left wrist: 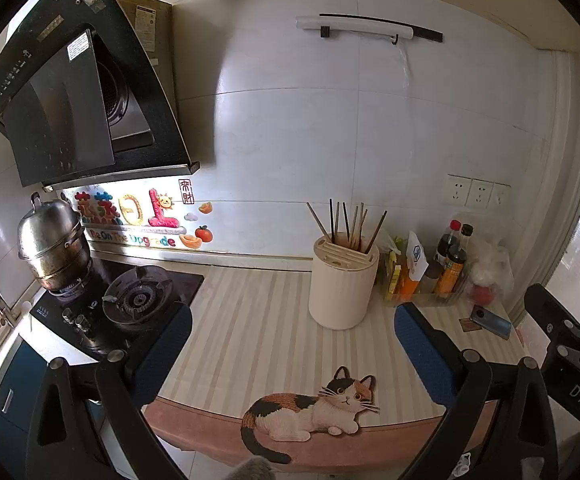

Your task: Organize utensils

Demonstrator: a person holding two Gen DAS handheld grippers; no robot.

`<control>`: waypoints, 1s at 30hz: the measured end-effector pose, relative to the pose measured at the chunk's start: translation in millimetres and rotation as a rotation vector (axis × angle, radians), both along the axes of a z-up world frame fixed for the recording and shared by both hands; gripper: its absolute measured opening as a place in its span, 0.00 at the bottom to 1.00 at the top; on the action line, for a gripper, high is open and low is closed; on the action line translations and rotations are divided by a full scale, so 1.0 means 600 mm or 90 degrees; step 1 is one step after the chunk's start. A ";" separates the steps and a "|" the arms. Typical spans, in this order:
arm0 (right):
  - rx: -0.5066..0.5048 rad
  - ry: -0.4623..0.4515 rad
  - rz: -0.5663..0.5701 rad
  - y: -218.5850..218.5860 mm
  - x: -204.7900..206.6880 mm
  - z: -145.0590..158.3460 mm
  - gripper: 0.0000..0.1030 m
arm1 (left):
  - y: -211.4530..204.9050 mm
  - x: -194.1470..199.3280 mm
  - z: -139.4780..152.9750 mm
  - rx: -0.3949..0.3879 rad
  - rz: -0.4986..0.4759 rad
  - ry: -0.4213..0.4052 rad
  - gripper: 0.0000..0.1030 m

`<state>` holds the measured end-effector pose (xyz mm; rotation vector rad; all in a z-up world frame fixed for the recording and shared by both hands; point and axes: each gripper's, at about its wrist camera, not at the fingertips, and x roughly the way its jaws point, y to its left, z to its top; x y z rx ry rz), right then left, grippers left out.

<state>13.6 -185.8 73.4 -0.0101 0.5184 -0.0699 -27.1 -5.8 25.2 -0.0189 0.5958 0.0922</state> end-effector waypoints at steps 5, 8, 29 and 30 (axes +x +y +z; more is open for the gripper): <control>0.000 0.000 0.001 0.001 0.000 0.000 1.00 | 0.001 0.000 0.000 0.001 -0.001 0.000 1.00; 0.000 0.001 0.002 0.002 0.001 -0.001 1.00 | 0.000 0.000 0.000 0.001 0.002 0.000 1.00; -0.001 0.008 0.009 0.005 0.007 -0.005 1.00 | 0.005 0.004 -0.006 0.000 0.006 0.010 1.00; -0.002 0.008 0.008 0.004 0.007 -0.006 1.00 | 0.006 0.004 -0.006 0.001 0.006 0.010 1.00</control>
